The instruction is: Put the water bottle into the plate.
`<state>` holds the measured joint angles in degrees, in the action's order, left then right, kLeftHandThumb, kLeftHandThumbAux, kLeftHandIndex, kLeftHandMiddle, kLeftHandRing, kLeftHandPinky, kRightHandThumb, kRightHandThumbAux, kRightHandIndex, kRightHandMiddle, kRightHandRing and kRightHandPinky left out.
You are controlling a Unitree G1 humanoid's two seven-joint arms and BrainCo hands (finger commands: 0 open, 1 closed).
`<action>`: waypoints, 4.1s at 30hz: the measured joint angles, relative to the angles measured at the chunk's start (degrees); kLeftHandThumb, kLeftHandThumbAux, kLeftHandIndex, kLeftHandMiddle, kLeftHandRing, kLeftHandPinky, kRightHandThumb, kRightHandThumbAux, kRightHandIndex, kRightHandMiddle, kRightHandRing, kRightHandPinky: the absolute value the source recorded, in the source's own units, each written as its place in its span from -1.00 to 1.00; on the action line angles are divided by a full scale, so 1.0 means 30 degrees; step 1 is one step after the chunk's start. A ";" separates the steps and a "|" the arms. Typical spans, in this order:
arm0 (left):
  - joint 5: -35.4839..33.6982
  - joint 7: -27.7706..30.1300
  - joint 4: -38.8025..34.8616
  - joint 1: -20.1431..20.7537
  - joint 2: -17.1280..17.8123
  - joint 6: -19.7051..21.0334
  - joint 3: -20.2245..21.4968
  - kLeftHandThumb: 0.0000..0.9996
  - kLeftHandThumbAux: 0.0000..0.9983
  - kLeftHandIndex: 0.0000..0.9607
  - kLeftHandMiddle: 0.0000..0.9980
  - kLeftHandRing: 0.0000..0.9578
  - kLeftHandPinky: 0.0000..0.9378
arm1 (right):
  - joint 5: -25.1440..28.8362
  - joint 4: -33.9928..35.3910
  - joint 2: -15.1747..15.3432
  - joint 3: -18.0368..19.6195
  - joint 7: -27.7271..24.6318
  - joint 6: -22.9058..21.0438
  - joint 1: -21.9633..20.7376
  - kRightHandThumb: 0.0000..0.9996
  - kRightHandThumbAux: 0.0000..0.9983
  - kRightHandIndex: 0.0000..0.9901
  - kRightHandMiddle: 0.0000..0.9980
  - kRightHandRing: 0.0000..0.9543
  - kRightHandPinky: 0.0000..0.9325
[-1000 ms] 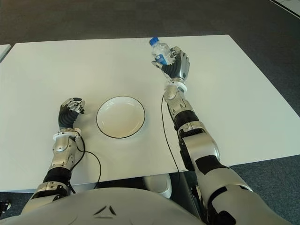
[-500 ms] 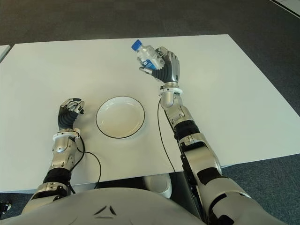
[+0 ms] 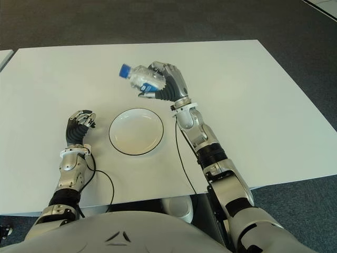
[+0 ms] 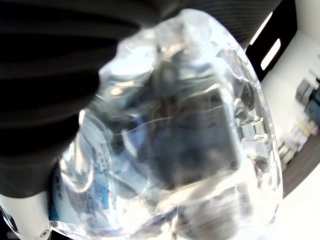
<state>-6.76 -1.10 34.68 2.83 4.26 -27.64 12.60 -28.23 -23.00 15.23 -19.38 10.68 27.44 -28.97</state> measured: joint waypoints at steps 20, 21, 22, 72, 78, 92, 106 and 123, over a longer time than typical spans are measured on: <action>0.0012 0.0000 -0.0022 -0.0053 -0.0001 0.0015 0.0006 0.42 0.42 -0.09 0.35 0.36 0.35 | -0.0158 -0.2146 0.0572 -0.2386 -0.5766 0.2569 0.0448 0.42 0.45 -0.11 0.78 0.81 0.85; 0.0012 0.0000 -0.0021 -0.0053 -0.0003 0.0003 0.0009 0.42 0.42 -0.09 0.35 0.36 0.35 | -0.0157 -0.2396 0.0489 -0.2542 -0.6045 0.2659 0.0455 0.42 0.45 -0.11 0.79 0.81 0.84; 0.0011 0.0000 -0.0018 -0.0054 -0.0004 -0.0007 0.0009 0.42 0.42 -0.09 0.35 0.36 0.35 | -0.0157 -0.2622 0.0428 -0.2708 -0.6272 0.2748 0.0459 0.42 0.45 -0.11 0.79 0.81 0.84; 0.0029 -0.0003 -0.0515 -0.0309 0.0079 0.0562 0.0025 0.42 0.42 -0.09 0.38 0.38 0.35 | -0.3137 -0.3801 0.0568 -0.3775 -0.3911 0.6111 0.1598 -0.85 -0.03 -0.99 -0.98 -0.97 -0.96; 0.0029 -0.0003 -0.0539 -0.0316 0.0110 0.0637 0.0017 0.42 0.42 -0.09 0.37 0.37 0.36 | -0.3288 -0.3702 0.0609 -0.3776 -0.3044 0.6777 0.1606 -0.83 -0.10 -1.00 -1.00 -1.00 -1.00; 0.0042 -0.0005 -0.0638 -0.0358 0.0118 0.0727 0.0010 0.42 0.42 -0.09 0.34 0.34 0.31 | -0.3245 -0.3399 0.0551 -0.3623 -0.2337 0.7067 0.1756 -0.81 -0.29 -1.00 -1.00 -1.00 -1.00; 0.0011 -0.0001 -0.0406 -0.0349 0.0119 0.0358 0.0030 0.42 0.42 -0.09 0.33 0.33 0.31 | -0.3743 -0.2936 0.0553 -0.3594 -0.0995 0.7066 0.1987 -0.82 -0.37 -1.00 -1.00 -1.00 -1.00; 0.0335 -0.0003 -0.0059 -0.0350 0.0214 -0.0160 -0.0024 0.42 0.42 -0.09 0.39 0.39 0.37 | -0.4133 -0.2568 0.0622 -0.3048 0.0690 0.7013 0.2100 -0.86 -0.35 -1.00 -1.00 -1.00 -1.00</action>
<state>-5.75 -1.11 34.51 1.78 4.91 -28.12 12.52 -40.63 -30.71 17.09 -28.52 12.75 48.48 -22.67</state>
